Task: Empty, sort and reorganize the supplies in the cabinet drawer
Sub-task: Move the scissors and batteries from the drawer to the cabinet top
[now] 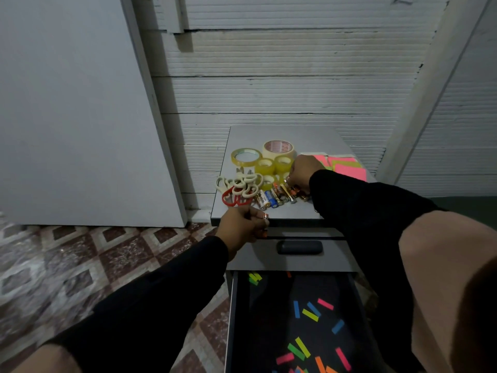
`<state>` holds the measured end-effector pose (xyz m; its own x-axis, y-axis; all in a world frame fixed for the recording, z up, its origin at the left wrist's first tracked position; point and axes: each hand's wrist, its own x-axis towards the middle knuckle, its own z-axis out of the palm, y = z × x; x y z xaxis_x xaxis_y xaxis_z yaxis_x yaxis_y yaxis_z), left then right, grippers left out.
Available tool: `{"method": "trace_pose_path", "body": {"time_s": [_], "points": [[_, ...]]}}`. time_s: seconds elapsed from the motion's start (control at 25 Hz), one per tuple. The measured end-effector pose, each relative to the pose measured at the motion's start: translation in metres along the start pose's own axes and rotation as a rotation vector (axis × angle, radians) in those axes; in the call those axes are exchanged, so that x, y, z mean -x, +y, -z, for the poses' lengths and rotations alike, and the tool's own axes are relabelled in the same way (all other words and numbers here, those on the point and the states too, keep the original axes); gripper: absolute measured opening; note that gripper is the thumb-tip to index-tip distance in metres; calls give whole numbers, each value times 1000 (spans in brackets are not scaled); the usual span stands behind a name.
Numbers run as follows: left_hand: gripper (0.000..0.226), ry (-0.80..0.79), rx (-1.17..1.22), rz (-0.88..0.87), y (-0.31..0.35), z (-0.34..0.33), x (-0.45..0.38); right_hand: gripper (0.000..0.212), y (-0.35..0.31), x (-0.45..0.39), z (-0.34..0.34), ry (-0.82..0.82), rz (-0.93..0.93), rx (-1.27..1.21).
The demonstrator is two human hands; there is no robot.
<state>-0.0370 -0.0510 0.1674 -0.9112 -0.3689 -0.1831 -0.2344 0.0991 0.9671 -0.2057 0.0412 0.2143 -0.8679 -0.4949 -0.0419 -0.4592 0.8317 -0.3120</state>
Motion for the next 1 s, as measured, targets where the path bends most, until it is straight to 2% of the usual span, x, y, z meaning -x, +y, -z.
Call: {"method": "trace_pose_path", "body": {"time_s": [0.08, 0.16, 0.56, 0.76, 0.92, 1.0], "points": [[9, 7, 12, 6, -1, 0, -2, 26, 1, -2, -2, 21, -2, -4], [11, 14, 13, 10, -1, -1, -3, 9, 2, -4, -1, 57, 1, -16], [7, 58, 65, 13, 7, -6, -7, 31, 2, -4, -2, 103, 8, -102], [15, 134, 34, -16, 20, -10, -19, 14, 9, 3, -1, 107, 28, -216], [17, 170, 67, 21, 29, -16, -29, 23, 15, 8, -4, 175, 33, -307], [17, 200, -14, 9, 29, -17, -36, 23, 18, 11, -3, 197, 41, -365]]}}
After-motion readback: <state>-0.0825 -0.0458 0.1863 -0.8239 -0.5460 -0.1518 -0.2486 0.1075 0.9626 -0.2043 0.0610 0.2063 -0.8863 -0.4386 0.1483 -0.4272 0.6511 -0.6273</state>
